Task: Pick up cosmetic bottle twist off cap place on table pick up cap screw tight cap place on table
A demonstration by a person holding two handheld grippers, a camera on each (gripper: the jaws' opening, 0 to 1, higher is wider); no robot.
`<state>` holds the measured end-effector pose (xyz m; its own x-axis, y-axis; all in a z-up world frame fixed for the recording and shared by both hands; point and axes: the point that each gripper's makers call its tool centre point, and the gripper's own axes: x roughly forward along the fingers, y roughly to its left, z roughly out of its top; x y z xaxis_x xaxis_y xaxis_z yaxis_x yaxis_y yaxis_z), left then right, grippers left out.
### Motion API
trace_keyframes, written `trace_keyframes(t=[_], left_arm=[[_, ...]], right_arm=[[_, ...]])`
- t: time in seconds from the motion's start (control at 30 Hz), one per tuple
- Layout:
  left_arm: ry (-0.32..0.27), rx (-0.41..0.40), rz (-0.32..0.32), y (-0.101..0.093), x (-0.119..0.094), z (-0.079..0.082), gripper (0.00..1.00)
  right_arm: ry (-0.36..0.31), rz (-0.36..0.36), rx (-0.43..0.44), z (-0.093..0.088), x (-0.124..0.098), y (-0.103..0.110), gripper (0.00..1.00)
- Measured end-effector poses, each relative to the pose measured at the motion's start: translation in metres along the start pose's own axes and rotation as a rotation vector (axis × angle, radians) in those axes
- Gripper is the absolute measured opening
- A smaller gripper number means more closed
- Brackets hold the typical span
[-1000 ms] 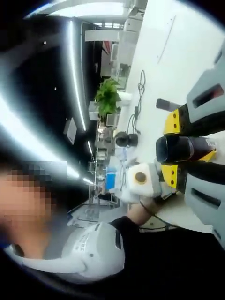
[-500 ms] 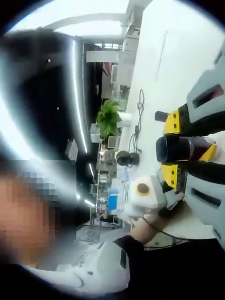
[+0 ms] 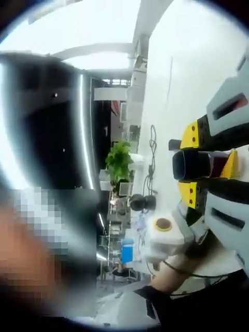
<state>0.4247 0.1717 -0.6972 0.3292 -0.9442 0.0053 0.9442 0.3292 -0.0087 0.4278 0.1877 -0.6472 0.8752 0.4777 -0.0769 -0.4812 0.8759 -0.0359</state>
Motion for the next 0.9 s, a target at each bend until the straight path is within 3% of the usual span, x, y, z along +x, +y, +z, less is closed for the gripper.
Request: trace_keyframes(t=[0.37,0.47,0.57,0.9], left_arm=[[0.002,0.007,0.025,0.0050,0.0008,-0.0008,0.13],[0.002,0.018,0.027,0.0045,0.0011,-0.0009,0.13],[0.003,0.034,0.032,0.0035,0.0006,-0.0008,0.13],[0.006,0.039,0.052,0.0046,-0.0005,-0.0010,0.13]], right_arm=[[0.016,-0.189,0.027,-0.0007,-0.0008,-0.0040,0.13],[0.033,-0.318,0.057,-0.0031,-0.0068,-0.0100,0.13],[0.014,-0.378,0.066,-0.0018,-0.0077,-0.0075,0.13],[0.006,-0.421,0.069,-0.0025,-0.0077,-0.0078,0.13]])
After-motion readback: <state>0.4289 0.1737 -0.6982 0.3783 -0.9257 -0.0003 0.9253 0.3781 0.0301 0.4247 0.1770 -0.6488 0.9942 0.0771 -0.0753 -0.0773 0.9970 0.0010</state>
